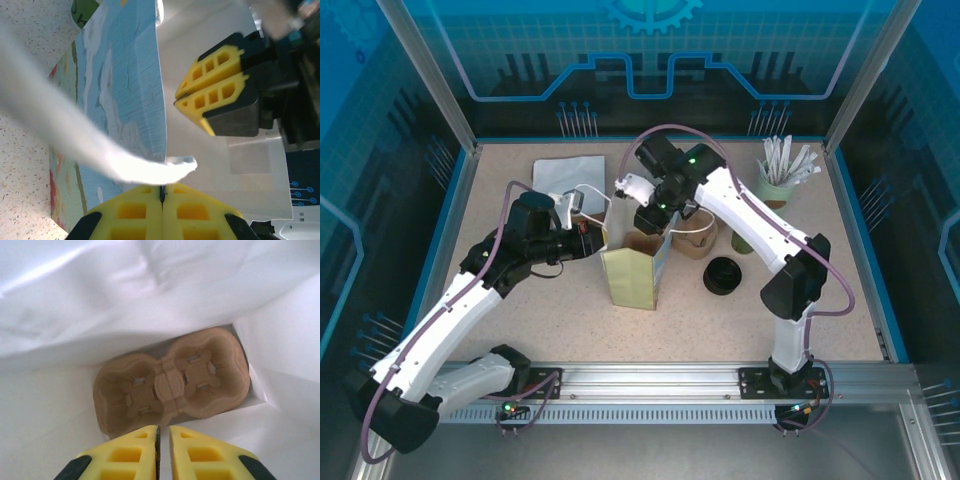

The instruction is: Pack the takeout coffee

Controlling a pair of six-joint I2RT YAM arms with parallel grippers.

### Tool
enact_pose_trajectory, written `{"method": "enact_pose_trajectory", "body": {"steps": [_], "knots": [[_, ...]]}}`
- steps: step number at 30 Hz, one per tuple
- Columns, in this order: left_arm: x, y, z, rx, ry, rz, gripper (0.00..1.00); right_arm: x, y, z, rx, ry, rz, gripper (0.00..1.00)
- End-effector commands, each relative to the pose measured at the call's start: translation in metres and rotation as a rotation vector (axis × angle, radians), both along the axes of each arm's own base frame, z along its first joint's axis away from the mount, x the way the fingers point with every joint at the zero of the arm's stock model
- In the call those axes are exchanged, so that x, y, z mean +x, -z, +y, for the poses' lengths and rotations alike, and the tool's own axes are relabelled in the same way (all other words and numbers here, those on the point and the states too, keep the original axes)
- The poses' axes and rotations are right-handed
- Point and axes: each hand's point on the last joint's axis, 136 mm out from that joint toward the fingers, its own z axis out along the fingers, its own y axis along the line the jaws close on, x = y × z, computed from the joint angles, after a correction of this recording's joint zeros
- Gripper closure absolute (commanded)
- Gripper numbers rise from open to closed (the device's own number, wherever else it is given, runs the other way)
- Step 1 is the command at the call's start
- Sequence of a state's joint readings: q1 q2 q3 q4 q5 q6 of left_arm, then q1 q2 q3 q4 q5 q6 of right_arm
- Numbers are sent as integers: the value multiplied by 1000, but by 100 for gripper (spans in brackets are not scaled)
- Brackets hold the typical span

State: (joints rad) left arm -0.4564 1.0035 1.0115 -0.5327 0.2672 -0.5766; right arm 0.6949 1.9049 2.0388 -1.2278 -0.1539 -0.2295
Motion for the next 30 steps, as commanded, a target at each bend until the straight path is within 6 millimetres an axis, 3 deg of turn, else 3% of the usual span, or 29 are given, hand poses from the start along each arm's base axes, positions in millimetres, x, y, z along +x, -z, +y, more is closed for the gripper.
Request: {"method": "enact_pose_trajectory", "body": {"steps": [1, 11, 19, 20, 24, 27, 30], "knots": [[0, -5, 2, 31, -20, -6, 100, 2, -55, 3, 164, 52, -53, 83], [-1, -3, 4, 78, -103, -17, 100, 7, -110, -19, 318, 219, -99, 80], [0, -5, 6, 74, -134, -28, 100, 9, -150, -66, 479, 427, -149, 71], [-1, -6, 6, 72, -134, -29, 98, 8, -150, -72, 486, 450, -158, 69], [-1, -12, 6, 73, -124, -40, 72, 5, -152, -103, 518, 540, -202, 56], [-4, -22, 8, 82, -115, -59, 61, 1, -150, -125, 553, 598, -211, 49], [-10, -34, 13, 102, -102, -79, 51, -2, -141, -147, 564, 666, -212, 37]]}}
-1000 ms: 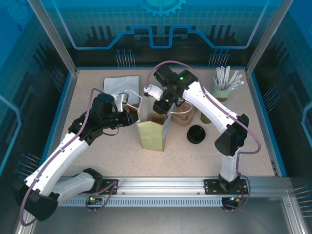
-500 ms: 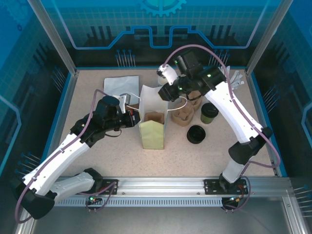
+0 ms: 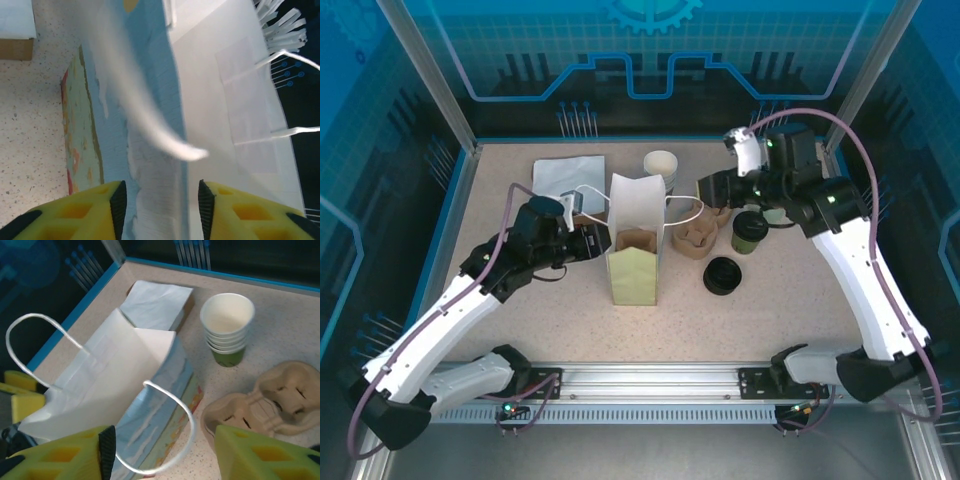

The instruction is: Pack the takeout coffee

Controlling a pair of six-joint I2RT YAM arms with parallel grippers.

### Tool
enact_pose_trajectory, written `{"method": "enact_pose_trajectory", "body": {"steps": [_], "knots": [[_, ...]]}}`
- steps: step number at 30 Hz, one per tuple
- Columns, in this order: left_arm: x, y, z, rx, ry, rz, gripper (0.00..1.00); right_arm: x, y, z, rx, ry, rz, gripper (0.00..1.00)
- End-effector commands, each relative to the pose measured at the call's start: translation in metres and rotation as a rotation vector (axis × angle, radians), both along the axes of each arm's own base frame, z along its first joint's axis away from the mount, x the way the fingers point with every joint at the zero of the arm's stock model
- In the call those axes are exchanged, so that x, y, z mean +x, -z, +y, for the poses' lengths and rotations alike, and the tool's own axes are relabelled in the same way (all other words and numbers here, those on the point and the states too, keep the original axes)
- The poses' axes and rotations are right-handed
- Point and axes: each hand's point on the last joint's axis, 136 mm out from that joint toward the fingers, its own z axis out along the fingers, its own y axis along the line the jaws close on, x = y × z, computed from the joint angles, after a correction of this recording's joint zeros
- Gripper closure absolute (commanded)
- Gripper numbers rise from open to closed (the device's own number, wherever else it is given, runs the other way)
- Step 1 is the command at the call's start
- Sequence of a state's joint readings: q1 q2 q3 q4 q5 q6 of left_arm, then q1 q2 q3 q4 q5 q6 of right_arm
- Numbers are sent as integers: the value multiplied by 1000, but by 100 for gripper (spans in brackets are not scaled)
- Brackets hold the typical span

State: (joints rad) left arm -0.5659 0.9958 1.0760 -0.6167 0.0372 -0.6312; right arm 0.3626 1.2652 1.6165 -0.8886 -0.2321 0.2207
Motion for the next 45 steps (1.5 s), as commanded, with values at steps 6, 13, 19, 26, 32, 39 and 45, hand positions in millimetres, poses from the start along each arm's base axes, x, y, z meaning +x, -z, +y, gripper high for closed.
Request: {"method": "enact_pose_trajectory", "body": {"steps": [6, 13, 19, 26, 32, 39, 45], "knots": [[-22, -55, 25, 68, 7, -95, 37, -5, 6, -46, 122, 143, -16, 13], [-18, -87, 37, 202, 21, -129, 27, -11, 29, -68, 222, 213, 33, 0], [14, -108, 28, 284, 91, -118, 23, -11, 44, -87, 191, 282, 77, 0], [62, -90, 11, 452, 264, -57, 20, -14, 51, -97, 168, 310, 87, 0], [94, -53, -7, 577, 451, 11, 18, -21, 56, -101, 150, 313, 91, 0], [119, -12, -10, 705, 564, 54, 17, -24, 59, -104, 161, 309, 98, 0], [146, -2, -14, 731, 548, 12, 23, -25, 61, -102, 174, 299, 106, 0]]}}
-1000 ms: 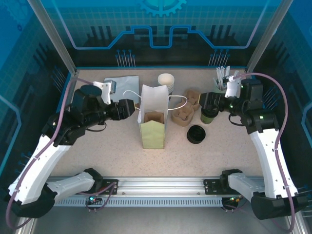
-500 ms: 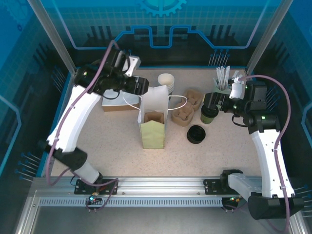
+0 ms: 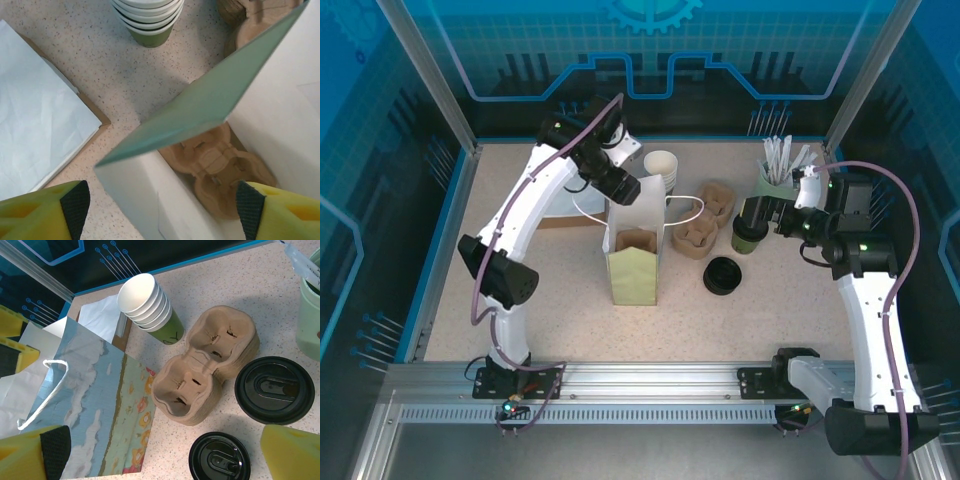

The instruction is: Pack the takeout coffee

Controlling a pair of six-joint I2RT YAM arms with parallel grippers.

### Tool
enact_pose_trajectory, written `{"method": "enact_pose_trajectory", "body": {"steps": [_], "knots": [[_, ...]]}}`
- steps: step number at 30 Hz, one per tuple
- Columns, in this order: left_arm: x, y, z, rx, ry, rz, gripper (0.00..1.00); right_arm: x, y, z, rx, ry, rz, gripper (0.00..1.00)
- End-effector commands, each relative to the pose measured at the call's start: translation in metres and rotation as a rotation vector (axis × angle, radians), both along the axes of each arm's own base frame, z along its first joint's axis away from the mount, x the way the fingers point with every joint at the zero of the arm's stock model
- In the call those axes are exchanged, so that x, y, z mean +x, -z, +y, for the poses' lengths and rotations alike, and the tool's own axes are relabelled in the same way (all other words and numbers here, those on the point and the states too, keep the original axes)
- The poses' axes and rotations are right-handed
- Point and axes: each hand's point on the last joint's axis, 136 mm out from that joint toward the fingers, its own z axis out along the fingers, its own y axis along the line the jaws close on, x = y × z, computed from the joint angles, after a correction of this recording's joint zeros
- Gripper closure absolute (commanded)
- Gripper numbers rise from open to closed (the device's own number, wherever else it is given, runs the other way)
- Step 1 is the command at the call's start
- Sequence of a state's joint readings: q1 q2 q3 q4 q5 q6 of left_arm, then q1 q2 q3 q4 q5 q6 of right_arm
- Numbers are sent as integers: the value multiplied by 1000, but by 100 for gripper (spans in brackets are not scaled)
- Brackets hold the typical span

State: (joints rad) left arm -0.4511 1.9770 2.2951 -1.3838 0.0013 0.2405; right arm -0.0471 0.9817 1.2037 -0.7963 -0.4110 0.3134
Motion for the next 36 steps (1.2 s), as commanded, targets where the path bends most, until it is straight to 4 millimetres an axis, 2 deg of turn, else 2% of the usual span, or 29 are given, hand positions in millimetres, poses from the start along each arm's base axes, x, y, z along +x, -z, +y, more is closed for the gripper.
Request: {"method": "enact_pose_trajectory", "body": {"steps": [1, 9, 12, 15, 18, 21, 26, 32, 36], "knots": [[16, -8, 1, 6, 30, -67, 24, -4, 2, 1, 16, -18, 1, 0], [37, -1, -8, 10, 65, -108, 42, -5, 8, 2, 21, -19, 15, 0], [41, -6, -10, 2, 72, -134, 61, -5, 10, 2, 23, -20, 19, 0], [40, -21, -10, -10, 75, -170, 80, -5, 12, 2, 23, -22, 23, 0], [31, -38, -7, -23, 84, -203, 93, -5, 12, 1, 19, -21, 20, 0], [15, -58, -2, -33, 92, -237, 99, -4, 15, -2, -2, -9, 26, 0], [-20, -91, 6, 0, 100, -342, 100, -3, 28, -20, -84, 73, 83, 0], [-53, -119, 15, 85, 36, -498, 99, -3, 58, -55, -232, 209, 203, 0], [-65, -134, 14, 108, 2, -618, 100, -2, 76, -62, -263, 233, 263, 0]]}}
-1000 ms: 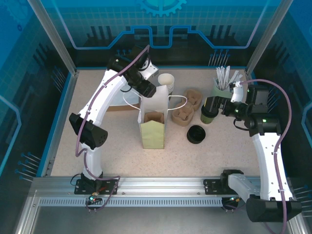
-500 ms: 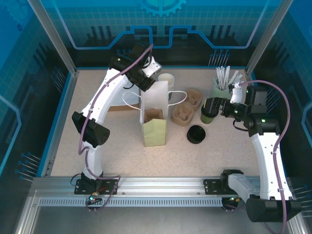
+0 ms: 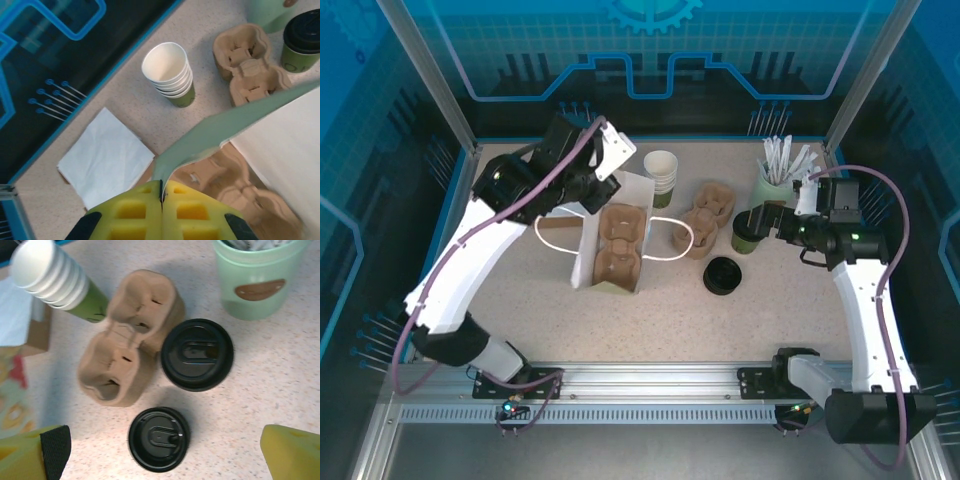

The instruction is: Pack the takeout coffee

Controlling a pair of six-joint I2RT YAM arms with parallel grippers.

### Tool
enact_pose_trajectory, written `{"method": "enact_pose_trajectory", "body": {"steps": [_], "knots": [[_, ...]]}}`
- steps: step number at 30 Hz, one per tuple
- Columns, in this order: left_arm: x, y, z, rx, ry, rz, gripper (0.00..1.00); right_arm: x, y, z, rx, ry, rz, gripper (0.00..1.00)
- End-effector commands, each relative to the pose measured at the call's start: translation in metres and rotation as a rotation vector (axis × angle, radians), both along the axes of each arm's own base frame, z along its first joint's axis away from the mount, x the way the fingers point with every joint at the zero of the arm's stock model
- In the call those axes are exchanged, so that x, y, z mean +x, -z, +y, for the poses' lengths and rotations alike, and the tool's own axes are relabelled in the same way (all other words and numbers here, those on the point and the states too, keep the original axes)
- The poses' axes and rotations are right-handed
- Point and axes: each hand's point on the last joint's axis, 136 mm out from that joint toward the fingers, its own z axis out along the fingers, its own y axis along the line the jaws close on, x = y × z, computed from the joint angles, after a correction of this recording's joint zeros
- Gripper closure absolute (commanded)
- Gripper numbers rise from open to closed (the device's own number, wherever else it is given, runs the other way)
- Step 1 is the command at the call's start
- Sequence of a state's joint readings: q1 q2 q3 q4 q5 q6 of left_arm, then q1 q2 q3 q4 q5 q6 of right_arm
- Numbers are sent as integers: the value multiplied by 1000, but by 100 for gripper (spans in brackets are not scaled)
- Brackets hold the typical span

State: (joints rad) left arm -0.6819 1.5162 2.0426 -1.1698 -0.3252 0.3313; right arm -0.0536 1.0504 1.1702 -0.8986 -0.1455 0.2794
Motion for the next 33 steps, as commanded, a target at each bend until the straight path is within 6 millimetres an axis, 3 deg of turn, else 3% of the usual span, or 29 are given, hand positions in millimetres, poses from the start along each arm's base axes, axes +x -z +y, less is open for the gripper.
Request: {"method": "enact_pose_trajectory", "body": {"steps": [1, 11, 19, 33], "knots": [[11, -10, 9, 32, -117, -133, 100, -5, 20, -18, -69, 58, 72, 0], [7, -12, 6, 20, -241, -264, 100, -2, 47, -20, -71, 69, 120, 0], [4, 12, 1, 5, -312, -216, 100, 2, 60, -17, -51, 55, 170, 0], [-12, 26, -18, -162, -357, 8, 100, 18, 82, 5, -134, -25, 315, 0]]}}
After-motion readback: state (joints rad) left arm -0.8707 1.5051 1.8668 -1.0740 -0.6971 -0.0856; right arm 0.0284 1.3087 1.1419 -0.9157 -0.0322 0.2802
